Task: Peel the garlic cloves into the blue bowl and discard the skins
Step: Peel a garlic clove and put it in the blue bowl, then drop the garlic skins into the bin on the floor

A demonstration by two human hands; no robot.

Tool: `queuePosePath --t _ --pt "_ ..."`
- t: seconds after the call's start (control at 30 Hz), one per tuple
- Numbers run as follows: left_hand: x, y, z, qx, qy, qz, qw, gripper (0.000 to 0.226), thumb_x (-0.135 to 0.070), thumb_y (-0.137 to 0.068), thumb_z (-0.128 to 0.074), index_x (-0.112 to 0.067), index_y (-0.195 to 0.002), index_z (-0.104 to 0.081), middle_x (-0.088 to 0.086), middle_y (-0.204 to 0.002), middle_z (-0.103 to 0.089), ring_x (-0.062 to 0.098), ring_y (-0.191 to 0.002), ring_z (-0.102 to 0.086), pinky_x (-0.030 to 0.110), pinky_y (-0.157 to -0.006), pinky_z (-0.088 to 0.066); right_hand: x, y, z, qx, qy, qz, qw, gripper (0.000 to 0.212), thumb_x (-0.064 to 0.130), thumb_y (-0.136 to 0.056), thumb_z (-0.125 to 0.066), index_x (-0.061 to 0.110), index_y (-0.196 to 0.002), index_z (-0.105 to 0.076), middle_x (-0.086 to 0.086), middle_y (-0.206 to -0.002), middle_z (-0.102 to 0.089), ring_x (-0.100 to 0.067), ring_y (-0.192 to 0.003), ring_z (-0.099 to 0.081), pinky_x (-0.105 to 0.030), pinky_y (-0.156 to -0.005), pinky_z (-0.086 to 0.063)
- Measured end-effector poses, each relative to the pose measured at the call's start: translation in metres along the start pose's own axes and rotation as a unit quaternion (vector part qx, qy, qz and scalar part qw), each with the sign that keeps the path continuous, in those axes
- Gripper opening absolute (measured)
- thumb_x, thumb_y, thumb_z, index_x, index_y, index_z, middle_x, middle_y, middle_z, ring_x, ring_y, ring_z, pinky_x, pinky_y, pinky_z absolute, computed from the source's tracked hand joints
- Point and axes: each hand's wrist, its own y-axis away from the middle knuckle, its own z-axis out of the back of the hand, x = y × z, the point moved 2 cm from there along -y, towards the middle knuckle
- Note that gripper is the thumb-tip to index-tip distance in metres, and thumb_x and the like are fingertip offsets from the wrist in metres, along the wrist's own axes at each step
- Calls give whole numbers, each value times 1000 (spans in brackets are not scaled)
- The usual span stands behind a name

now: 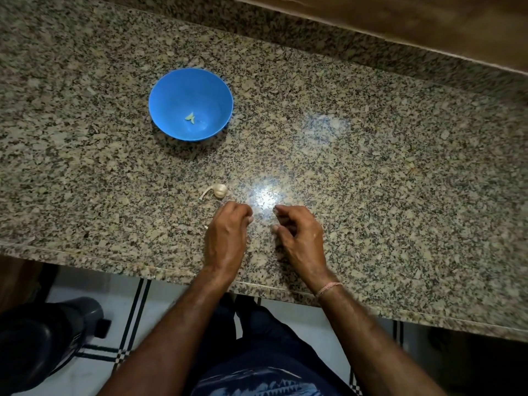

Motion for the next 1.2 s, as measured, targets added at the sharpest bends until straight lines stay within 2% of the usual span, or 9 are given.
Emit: queuePosePath --t 0.13,0.23,0.33,0.47,0.67,0.73,0.83,1.0,1.2 --pt "1 -5 5 9 -6 4 1000 9 -10 -93 -74 -16 -98 -70 -6 -94 -65 9 -86 -57 20 -69 -46 3 -1 -7 21 51 42 998 49 -1 -91 -75 8 -137 -62 2 -118 -56 -4 -100 -58 -8 -91 -50" --pt "2 -1 15 -13 76 65 995 8 -9 -97 -67 -17 -98 -70 -7 -95 -69 7 -86 -64 15 -69 -52 4 -6 -23 28 114 75 990 51 7 -89 -79 10 -137 -62 2 -117 -55 -12 -104 -57 -18 -90 -55" --pt "1 4 27 -49 154 136 977 9 -8 -97 -69 -16 -98 -72 -9 -95 -71 -2 -89 -65 4 -68 -48 12 -14 -36 -10 126 89 988 31 11 -89 -80 11 -119 -72 5 -106 -59 -12 -98 -57 -18 -80 -54" --pt "-5 4 33 -48 184 176 966 8 -13 -95 -72 -20 -98 -72 -11 -95 -71 -4 -91 -65 9 -69 -47 17 -23 -38 -37 159 100 981 7 9 -91 -76 15 -91 -72 6 -90 -61 -13 -85 -55 -23 -65 -46" --pt "-5 6 39 -60 207 186 959 7 -14 -94 -74 -20 -98 -73 -12 -97 -73 0 -92 -68 18 -74 -52 20 -25 -43 -20 324 99 941 8 12 -94 -71 16 -95 -64 1 -86 -60 -14 -78 -48 -25 -63 -34" --pt "-2 10 45 -74 218 191 954 7 -16 -94 -75 -21 -98 -74 -14 -97 -74 0 -91 -68 20 -74 -54 27 -20 -47 7 273 58 960 10 12 -99 -64 18 -91 -63 4 -86 -61 -12 -77 -52 -22 -62 -37" --pt "7 20 60 -103 235 210 943 7 -14 -93 -76 -20 -95 -74 -17 -91 -72 -6 -86 -65 16 -69 -50 41 -13 -54 44 33 -96 994 16 12 -100 -64 16 -86 -68 4 -83 -71 -11 -78 -68 -21 -69 -55" --pt "49 52 100 -177 291 239 909 16 -8 -93 -74 -22 -85 -71 -10 -84 -74 1 -76 -68 11 -65 -49 96 10 -100 162 -237 -203 936 25 9 -105 -59 8 -80 -62 -2 -65 -53 -10 -58 -48 -21 -54 -43" --pt "144 137 168 -276 326 298 854 23 -4 -93 -73 -23 -81 -69 -6 -76 -74 3 -68 -69 20 -67 -56 161 74 -210 287 -266 -219 894 44 1 -107 -51 16 -66 -55 -3 -61 -46 -10 -52 -45 -19 -50 -42"
